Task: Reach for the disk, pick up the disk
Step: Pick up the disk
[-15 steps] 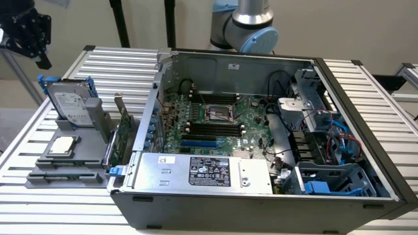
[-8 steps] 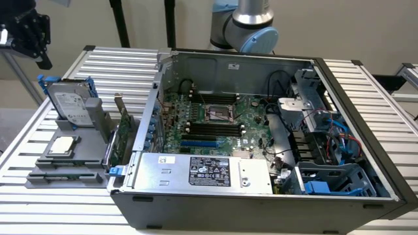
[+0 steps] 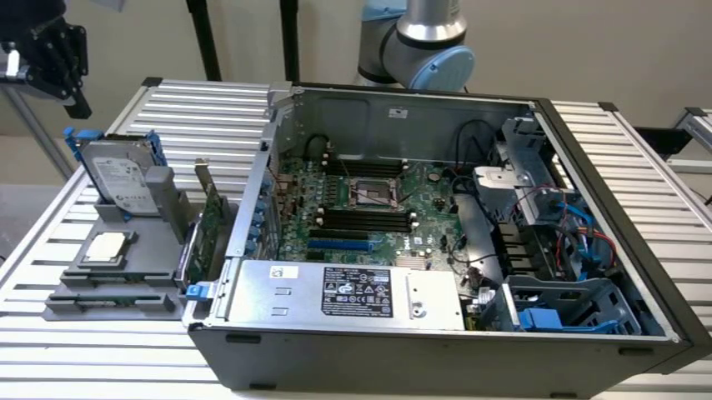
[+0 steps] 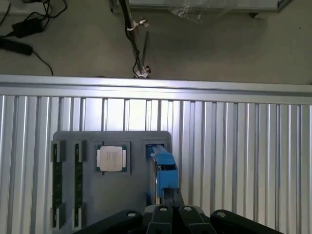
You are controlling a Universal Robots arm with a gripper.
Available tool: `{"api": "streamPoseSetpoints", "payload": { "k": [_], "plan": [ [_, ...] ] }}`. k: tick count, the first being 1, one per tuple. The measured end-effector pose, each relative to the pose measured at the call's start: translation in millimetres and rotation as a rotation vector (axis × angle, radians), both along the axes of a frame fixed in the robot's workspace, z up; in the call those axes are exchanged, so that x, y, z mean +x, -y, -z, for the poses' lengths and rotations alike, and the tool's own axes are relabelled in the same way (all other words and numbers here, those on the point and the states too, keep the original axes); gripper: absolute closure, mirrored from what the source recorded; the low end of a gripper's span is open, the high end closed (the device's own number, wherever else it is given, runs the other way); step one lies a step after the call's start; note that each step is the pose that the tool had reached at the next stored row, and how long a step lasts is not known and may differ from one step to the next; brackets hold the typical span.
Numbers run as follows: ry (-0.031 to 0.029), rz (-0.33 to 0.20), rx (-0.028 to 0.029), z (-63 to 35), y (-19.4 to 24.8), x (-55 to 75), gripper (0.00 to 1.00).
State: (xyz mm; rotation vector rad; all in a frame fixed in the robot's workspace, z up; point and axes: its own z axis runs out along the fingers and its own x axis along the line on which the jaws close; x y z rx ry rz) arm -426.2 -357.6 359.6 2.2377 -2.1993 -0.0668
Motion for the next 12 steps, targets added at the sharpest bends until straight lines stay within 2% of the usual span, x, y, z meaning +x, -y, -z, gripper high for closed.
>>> {"api": "streamPoseSetpoints", "payload": {
  "k": [3,5,6,7,9,10,12],
  "plan": [
    [-0.0003,0.000,0.0000,0.1,0.3,0.1,0.88],
    [-0.0002,0.000,0.0000,0.2,0.4,0.0,0.76],
    [-0.0001,0.000,0.0000,0.2,0.4,0.0,0.76],
    [0.0004,0.000,0.0001,0.5,0.4,0.0,0.70],
    [0.0027,0.000,0.0000,1.8,0.4,0.1,0.58],
    [0.0036,0.000,0.0000,2.7,0.4,0.1,0.58],
    [0.0053,0.000,-0.0003,5.6,0.4,0.0,0.47]
  ]
}}
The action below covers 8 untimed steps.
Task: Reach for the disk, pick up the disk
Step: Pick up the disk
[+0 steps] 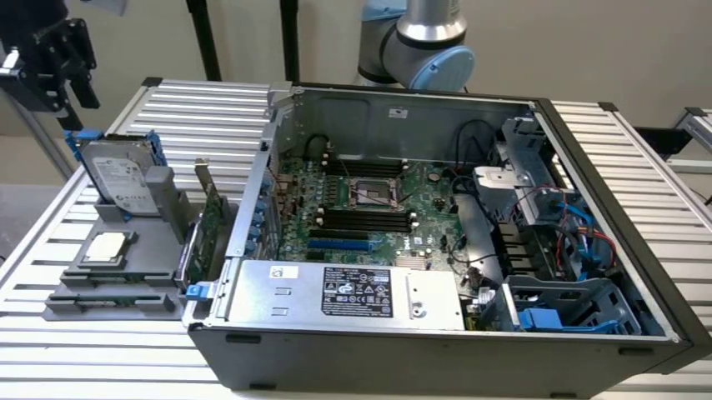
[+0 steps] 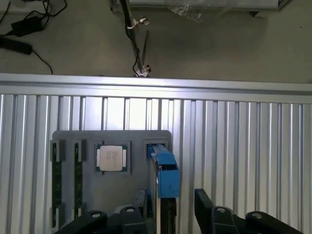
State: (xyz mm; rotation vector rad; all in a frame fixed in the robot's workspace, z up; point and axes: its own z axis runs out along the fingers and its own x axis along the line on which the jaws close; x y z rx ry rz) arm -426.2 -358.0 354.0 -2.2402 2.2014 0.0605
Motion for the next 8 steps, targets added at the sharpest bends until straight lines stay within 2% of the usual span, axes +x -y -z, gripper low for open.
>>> {"api": "streamPoseSetpoints", "payload": {
  "k": [2,3,6,8],
  "plan": [
    [0.0012,0.000,-0.0011,3.6,0.0,0.0,0.47],
    [0.0015,0.000,-0.0028,5.1,0.0,0.0,0.40],
    [0.0025,0.000,-0.0069,10.2,0.0,-0.3,0.40],
    [0.0051,0.000,-0.0077,13.7,0.0,-0.6,0.40]
  ]
}}
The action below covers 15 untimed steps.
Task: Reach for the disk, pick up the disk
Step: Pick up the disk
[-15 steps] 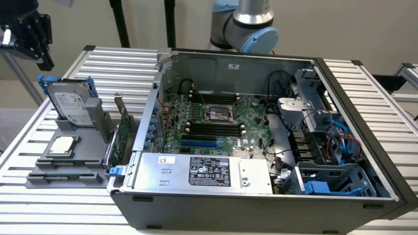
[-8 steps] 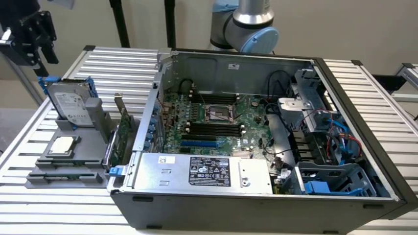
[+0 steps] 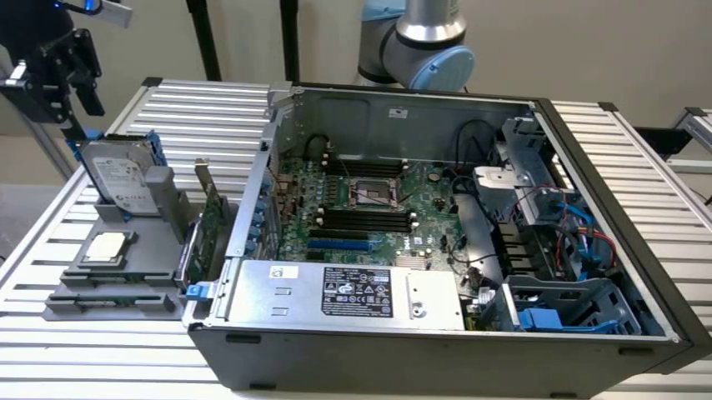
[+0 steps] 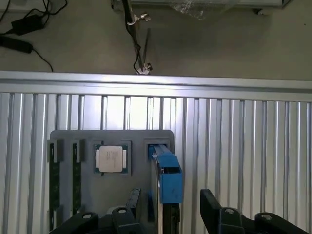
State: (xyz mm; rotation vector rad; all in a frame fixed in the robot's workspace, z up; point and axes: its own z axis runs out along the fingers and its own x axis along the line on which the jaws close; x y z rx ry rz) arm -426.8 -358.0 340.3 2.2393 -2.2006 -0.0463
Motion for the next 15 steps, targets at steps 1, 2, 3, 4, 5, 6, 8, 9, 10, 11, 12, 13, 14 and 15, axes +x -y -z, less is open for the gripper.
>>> {"api": "streamPoseSetpoints", "payload": {
  "k": [1,2,3,4,5,6,8,9,10,11,12,13,14,15],
  "plan": [
    [0.0016,0.000,-0.0004,1.7,0.0,-0.2,0.40],
    [0.0034,0.000,-0.0009,3.4,0.0,-0.5,0.40],
    [0.0053,0.000,-0.0016,4.9,0.0,-0.7,0.40],
    [0.0072,0.000,-0.0022,6.5,0.0,-0.9,0.40],
    [0.0091,0.000,-0.0029,7.9,0.0,-1.1,0.40],
    [0.0111,0.000,-0.0036,9.3,0.0,-1.3,0.40],
    [0.0162,0.000,-0.0047,12.3,0.0,-1.9,0.40],
    [0.0184,0.000,-0.0053,13.6,0.0,-2.4,0.40],
    [0.0203,0.000,-0.0060,14.7,0.0,-2.9,0.40],
    [0.0218,0.000,-0.0066,16.0,0.0,-3.6,0.40],
    [0.0232,0.000,-0.0073,17.2,0.0,-4.3,0.40],
    [0.0240,0.000,-0.0079,18.5,0.0,-4.7,0.40],
    [0.0242,0.000,-0.0083,19.7,0.0,-4.9,0.40],
    [0.0241,0.000,-0.0086,20.8,0.1,-4.9,0.40]
  ]
}}
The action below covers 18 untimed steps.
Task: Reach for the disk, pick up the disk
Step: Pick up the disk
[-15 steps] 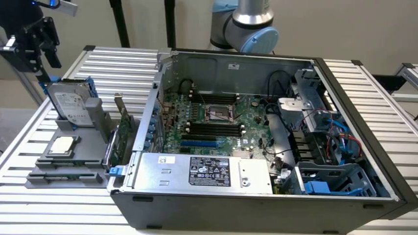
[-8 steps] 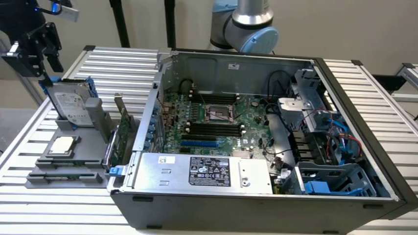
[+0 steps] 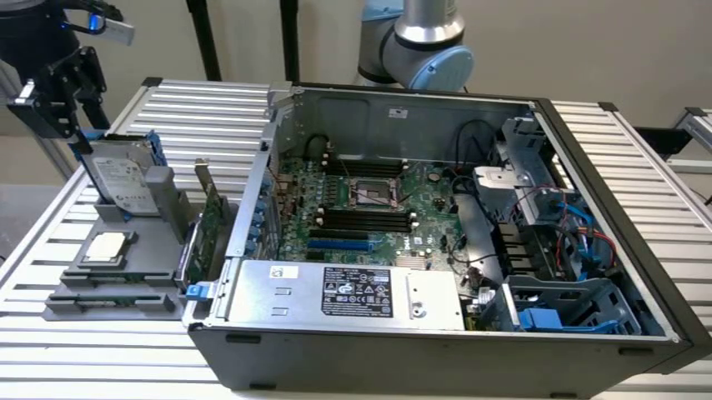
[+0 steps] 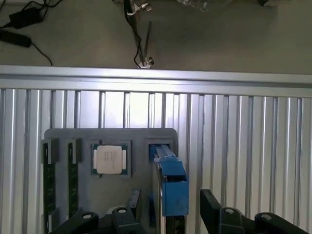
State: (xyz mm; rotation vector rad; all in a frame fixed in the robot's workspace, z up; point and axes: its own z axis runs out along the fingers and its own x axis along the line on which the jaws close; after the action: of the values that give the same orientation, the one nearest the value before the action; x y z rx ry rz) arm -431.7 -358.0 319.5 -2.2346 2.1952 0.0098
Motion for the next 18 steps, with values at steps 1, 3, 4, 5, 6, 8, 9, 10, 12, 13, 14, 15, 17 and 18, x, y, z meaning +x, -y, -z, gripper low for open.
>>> {"api": "streamPoseSetpoints", "payload": {
  "k": [1,3,4,5,6,8,9,10,12,13,14,15,17,18],
  "plan": [
    [0.0000,0.000,-0.0003,1.2,-0.1,-0.1,0.40],
    [0.0000,0.000,-0.0005,4.1,-0.2,-0.2,0.40],
    [0.0001,0.000,-0.0007,5.8,-0.2,-0.2,0.40],
    [0.0001,0.000,-0.0010,7.8,-0.3,-0.4,0.40],
    [0.0002,0.000,-0.0015,9.5,-0.3,-0.7,0.40],
    [0.0010,0.000,-0.0023,13.1,-0.4,-1.5,0.40],
    [0.0014,0.000,-0.0028,15.1,-0.6,-2.1,0.40],
    [0.0017,0.000,-0.0033,16.8,-0.7,-2.7,0.40],
    [0.0024,0.000,-0.0049,20.2,-1.1,-3.6,0.40],
    [0.0025,0.000,-0.0052,21.3,-1.3,-3.7,0.40],
    [0.0025,0.000,-0.0055,21.5,-1.4,-3.6,0.40],
    [0.0024,0.000,-0.0057,21.5,-1.5,-3.7,0.40],
    [0.0025,0.000,-0.0057,21.6,-1.6,-3.7,0.40],
    [0.0026,0.000,-0.0056,21.6,-1.6,-3.7,0.40]
  ]
}}
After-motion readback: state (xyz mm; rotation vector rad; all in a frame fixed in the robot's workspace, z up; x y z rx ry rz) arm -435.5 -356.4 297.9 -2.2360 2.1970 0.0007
